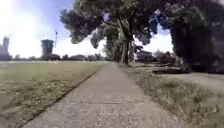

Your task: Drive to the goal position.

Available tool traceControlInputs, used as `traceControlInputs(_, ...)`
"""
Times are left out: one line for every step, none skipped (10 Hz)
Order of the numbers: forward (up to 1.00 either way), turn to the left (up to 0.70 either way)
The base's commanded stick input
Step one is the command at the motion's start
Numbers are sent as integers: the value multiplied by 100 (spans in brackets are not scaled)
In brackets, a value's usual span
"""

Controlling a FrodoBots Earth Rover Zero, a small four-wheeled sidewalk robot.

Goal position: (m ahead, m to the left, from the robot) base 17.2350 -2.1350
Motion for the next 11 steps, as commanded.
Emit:
traceControlInputs(100, 0)
traceControlInputs(100, 0)
traceControlInputs(100, 0)
traceControlInputs(100, 0)
traceControlInputs(100, 0)
traceControlInputs(100, 0)
traceControlInputs(100, 0)
traceControlInputs(100, 0)
traceControlInputs(100, 0)
traceControlInputs(100, 0)
traceControlInputs(100, 0)
